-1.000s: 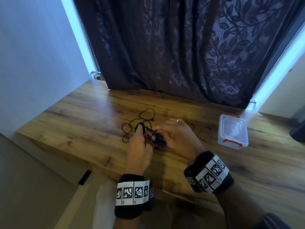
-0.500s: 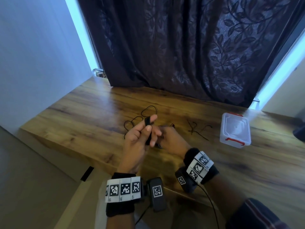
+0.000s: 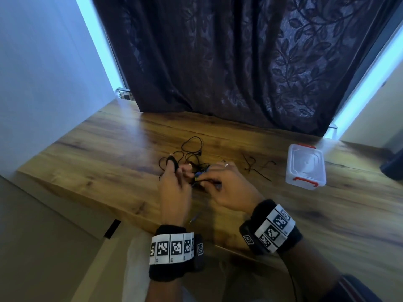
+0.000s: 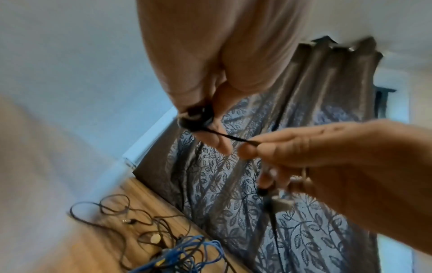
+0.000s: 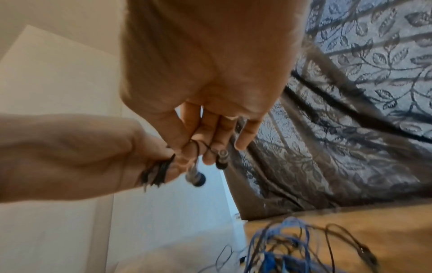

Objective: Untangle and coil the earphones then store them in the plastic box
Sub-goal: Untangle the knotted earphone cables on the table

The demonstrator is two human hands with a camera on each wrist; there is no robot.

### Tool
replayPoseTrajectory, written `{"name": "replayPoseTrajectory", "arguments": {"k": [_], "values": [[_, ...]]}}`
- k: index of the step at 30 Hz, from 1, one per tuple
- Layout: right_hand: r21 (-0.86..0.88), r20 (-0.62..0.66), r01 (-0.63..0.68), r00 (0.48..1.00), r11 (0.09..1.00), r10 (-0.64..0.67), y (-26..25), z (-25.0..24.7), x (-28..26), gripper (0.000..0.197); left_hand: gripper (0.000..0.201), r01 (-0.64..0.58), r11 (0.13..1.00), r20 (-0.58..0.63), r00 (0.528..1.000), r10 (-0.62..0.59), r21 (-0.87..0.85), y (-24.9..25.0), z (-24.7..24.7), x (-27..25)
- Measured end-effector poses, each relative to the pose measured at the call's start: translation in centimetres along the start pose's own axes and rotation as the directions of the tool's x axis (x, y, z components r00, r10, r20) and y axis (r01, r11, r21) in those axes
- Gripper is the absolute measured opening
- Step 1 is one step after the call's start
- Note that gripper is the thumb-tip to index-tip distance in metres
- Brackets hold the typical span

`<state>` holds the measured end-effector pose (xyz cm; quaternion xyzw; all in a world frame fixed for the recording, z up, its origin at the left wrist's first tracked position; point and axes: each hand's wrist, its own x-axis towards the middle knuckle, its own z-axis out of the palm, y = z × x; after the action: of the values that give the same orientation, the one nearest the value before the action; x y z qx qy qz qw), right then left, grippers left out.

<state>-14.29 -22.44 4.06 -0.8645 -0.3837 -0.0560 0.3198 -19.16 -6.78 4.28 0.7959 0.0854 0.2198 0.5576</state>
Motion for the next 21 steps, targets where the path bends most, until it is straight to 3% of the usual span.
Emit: {"name": "replayPoseTrajectory", "arguments": {"k": [2,8,12,16,21], "values": [[-0.028,-0.039,0.015,0.999,0.999,-0.016,-0.1,-1.2,0.8,0.017,0.017,0.011,0.998,0.076,0.997,-0.015,0.056,0.3,0.2,-0.2],[-0.18,-0.023,0.142,0.989,0.973,-0.148,-0.4,-3.4,2.8,0.017,0.025,0.177,0.962,0.23,0.965,-0.128,-0.207,1.3,1.0,-0.4],[-0.253,-0.023,0.215,0.973,0.943,-0.228,-0.5,-3.7,3.1,0.017,0.028,0.187,0.961,0.244,0.96,-0.136,-0.203,0.8,0.5,0.0],[-0.373,-0.063,0.199,0.969,0.906,-0.239,-0.3,-3.7,2.9,0.013,0.026,0.226,0.965,0.319,0.932,-0.174,-0.133,0.2,0.5,-0.1],[-0.293,-0.04,0.186,0.978,0.938,-0.206,0.4,-4.1,3.3,0.012,0.031,0.293,0.922,0.426,0.889,-0.166,-0.253,0.9,0.0,-0.3]]}}
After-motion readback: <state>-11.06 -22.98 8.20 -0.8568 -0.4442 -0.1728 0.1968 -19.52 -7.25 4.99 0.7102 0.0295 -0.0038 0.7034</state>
